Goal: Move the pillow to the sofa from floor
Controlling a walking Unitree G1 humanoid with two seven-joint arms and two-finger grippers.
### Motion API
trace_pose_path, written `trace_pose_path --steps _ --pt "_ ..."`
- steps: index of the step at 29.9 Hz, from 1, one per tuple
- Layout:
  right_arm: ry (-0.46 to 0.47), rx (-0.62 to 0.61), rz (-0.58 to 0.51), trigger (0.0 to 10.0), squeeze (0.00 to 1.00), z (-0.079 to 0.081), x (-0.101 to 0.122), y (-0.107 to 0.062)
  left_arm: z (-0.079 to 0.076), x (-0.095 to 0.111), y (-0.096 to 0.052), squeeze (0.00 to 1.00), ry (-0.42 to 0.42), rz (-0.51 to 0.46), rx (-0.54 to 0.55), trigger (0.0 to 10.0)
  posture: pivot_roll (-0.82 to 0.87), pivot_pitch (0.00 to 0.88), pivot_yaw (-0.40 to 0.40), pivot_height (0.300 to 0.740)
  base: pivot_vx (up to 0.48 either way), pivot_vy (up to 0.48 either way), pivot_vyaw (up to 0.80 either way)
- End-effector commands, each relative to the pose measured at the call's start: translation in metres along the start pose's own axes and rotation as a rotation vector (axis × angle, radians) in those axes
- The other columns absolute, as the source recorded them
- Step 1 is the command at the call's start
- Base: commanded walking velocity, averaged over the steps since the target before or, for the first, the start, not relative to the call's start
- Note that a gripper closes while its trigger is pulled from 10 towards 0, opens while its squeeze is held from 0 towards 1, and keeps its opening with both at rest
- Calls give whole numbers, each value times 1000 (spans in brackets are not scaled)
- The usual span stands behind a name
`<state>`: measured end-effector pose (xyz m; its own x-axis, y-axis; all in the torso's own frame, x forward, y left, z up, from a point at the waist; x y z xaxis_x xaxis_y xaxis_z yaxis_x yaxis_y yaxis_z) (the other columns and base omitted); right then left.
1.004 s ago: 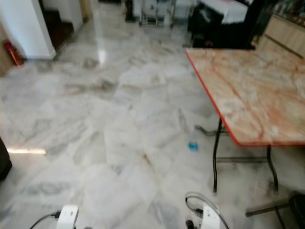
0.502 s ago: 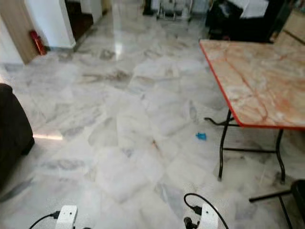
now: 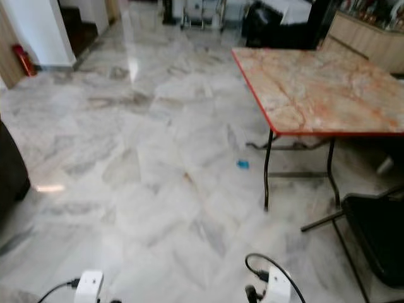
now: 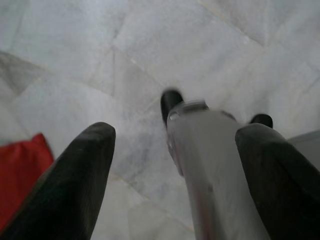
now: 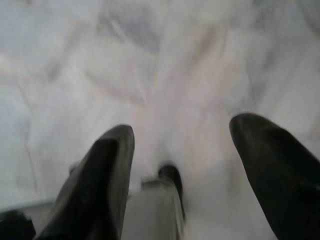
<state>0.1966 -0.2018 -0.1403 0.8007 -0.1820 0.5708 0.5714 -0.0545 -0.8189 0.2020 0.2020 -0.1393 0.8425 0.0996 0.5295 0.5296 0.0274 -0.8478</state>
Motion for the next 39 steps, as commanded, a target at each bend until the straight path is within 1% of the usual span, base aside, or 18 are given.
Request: trace_pose_path --steps 1,7,8,10,13,14,16,21,22,24,25,27,28,29,32,34,38,39 --pt "0 5 1 10000 0 4 0 0 5 1 0 0 19 6 15 10000 -44 0 -43 732 0 0 0" --pt "-6 19 7 10000 0 12 -2 1 6 0 -1 0 21 4 16 10000 -43 0 -40 732 0 0 0" --pt "-24 28 9 10000 0 17 -2 1 6 0 -1 0 20 4 16 10000 -43 0 -39 732 0 0 0" --pt "-35 33 8 10000 0 20 -2 2 6 1 -1 0 20 3 15 10000 -44 0 -38 732 0 0 0" --pt "-37 47 12 10000 0 28 -3 2 7 1 -1 0 20 1 15 10000 -42 0 -39 732 0 0 708" --pt "-25 47 13 10000 0 30 -3 2 7 1 -1 0 20 1 16 10000 -41 0 -39 732 0 0 800" --pt "-17 46 14 10000 0 31 -3 2 7 2 -1 0 19 0 15 10000 -41 0 -39 732 0 0 800" --pt "-35 51 20 10000 0 33 -5 2 8 2 -1 0 16 0 19 10000 -39 0 -41 732 0 0 770" --pt "-35 48 23 10000 0 30 -6 2 8 2 -1 0 15 0 20 10000 -40 0 -39 732 0 0 800" --pt "-36 35 28 10000 0 17 -10 0 8 2 -1 0 16 2 22 10000 -39 0 -40 732 0 0 800" --pt "-36 35 28 10000 0 17 -10 0 8 2 -1 0 16 2 22 10000 -39 0 -40 732 0 0 800" --pt "-36 26 31 10000 0 7 -11 -1 8 2 -1 0 16 3 23 10000 -39 0 -41 732 0 0 800" --pt "-33 12 32 10000 0 -8 -12 -3 9 2 -1 0 22 4 29 10000 -40 0 -41 732 0 0 800" --pt "-32 5 33 10000 0 -16 -12 -5 9 2 0 0 23 4 30 10000 -39 0 -42 732 0 0 800" --pt "-32 -7 33 10000 0 -30 -13 -8 9 2 0 0 22 3 30 10000 -39 0 -43 732 0 0 800" --pt "-32 -10 34 10000 0 -34 -13 -9 9 3 0 0 21 3 29 10000 -39 0 -43 732 0 0 800" --pt "-37 11 41 10000 0 -20 -21 -8 8 3 0 0 14 0 28 10000 -34 0 -47 732 0 0 800" --pt "-37 11 41 10000 0 -20 -21 -8 8 3 0 0 14 0 28 10000 -34 0 -47 732 0 0 800"
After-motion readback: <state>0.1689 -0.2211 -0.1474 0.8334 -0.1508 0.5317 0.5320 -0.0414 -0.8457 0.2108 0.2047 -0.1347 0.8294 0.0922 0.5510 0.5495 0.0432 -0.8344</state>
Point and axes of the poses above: a point about 5 cm out from each wrist's last joint towards the gripper, its own y axis pointing out of the wrist towards the gripper, its own x axis along the axis of the wrist's last joint, z = x × y, the point moved 6 cm from there along y, pointing out of the wrist towards the gripper, and after that the axes turned 7 degrees about -y, right-handed, at the moved point
